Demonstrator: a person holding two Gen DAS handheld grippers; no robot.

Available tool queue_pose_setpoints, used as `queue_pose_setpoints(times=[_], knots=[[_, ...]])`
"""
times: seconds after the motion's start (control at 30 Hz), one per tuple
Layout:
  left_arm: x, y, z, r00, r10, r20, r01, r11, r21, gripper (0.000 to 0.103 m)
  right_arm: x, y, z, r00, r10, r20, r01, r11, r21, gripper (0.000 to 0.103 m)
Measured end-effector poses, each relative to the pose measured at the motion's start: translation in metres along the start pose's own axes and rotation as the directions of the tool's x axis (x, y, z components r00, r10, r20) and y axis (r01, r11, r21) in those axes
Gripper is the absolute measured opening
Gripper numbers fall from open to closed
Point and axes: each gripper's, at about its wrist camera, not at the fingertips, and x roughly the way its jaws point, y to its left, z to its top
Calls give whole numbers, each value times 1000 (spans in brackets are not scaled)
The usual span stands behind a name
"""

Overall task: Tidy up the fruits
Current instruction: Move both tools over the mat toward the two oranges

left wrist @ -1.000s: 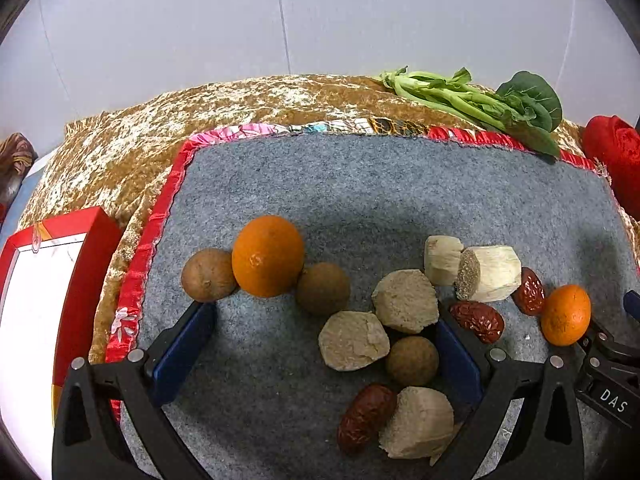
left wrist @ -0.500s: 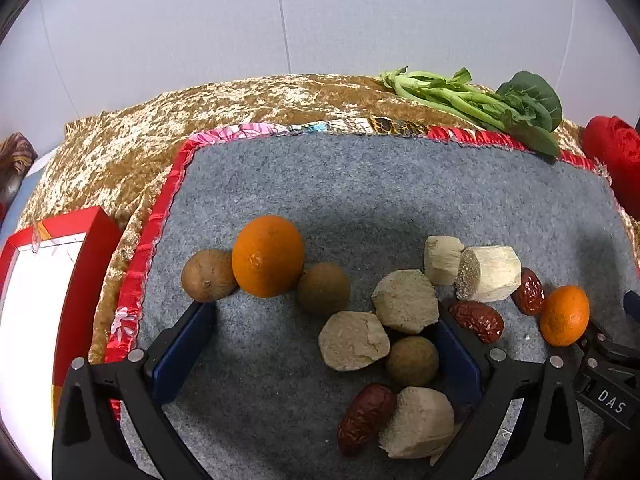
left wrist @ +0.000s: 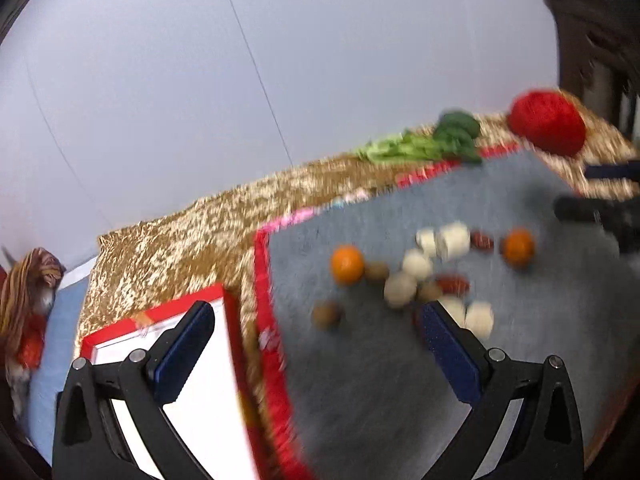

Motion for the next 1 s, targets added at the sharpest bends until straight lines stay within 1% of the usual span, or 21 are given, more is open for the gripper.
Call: queue_pose_setpoints(times=[0.07, 0.17, 0.23, 0.27, 0.33, 0.4, 0.47, 0.5, 0.57, 0.63, 0.67, 0.73, 0.8, 0.87, 0.9, 0.97, 1.0], knots=[[0, 3, -7, 1000, -13, -18, 13, 1000, 9, 102, -1, 8, 0, 997, 69, -31, -70, 997, -23, 103], [1, 6, -8, 999, -29, -35, 29, 1000, 8, 102, 5, 19, -1, 993, 101, -62, -104, 994, -47, 103], [-2, 7, -6, 999, -16, -28, 17, 1000, 6, 102, 7, 30, -1, 987, 139, -78, -143, 988, -49, 103], [-2, 9, -4, 1000, 2, -26, -2, 1000, 10, 102, 10, 35, 0, 983, 162, -89, -166, 985, -44, 103], [0, 14, -5, 999, 17, -37, -17, 1000, 13, 102, 8, 44, -4, 974, 200, -109, -205, 978, -38, 103], [4, 20, -8, 998, 21, -58, -21, 1000, 4, 102, 10, 56, -5, 963, 234, -134, -244, 968, -57, 103], [11, 25, -12, 995, 3, -102, -4, 1000, -11, 102, 12, 66, -9, 956, 246, -160, -263, 961, -88, 102], [15, 28, -12, 993, -12, -120, 9, 1000, -29, 102, 13, 68, -11, 958, 234, -168, -255, 960, -113, 102], [18, 33, -11, 992, -8, -125, 2, 999, -45, 102, 16, 62, -11, 962, 207, -177, -229, 966, -118, 102], [25, 38, -9, 990, -7, -143, -1, 998, -58, 102, 23, 44, -8, 962, 194, -192, -207, 977, -50, 100], [29, 40, -7, 988, -12, -152, 0, 997, -80, 102, 27, 29, -8, 959, 198, -202, -199, 980, 19, 99], [34, 43, -2, 988, -37, -153, 19, 993, -113, 99, 30, 9, -7, 957, 203, -206, -187, 978, 95, 96], [37, 42, 4, 988, -47, -149, 29, 992, -121, 99, 28, -8, -7, 956, 212, -202, -185, 972, 149, 92], [42, 39, 11, 988, -43, -148, 26, 993, -114, 99, 29, -23, -7, 945, 256, -203, -208, 951, 230, 89], [45, 38, 13, 988, -46, -148, 29, 993, -116, 98, 31, -33, -8, 934, 296, -199, -230, 927, 298, 87], [48, 37, 16, 986, -71, -154, 50, 990, -133, 95, 37, -44, -10, 911, 357, -204, -258, 883, 393, 84], [49, 37, 16, 984, -81, -156, 60, 989, -138, 94, 42, -47, -11, 900, 380, -213, -263, 863, 431, 81]])
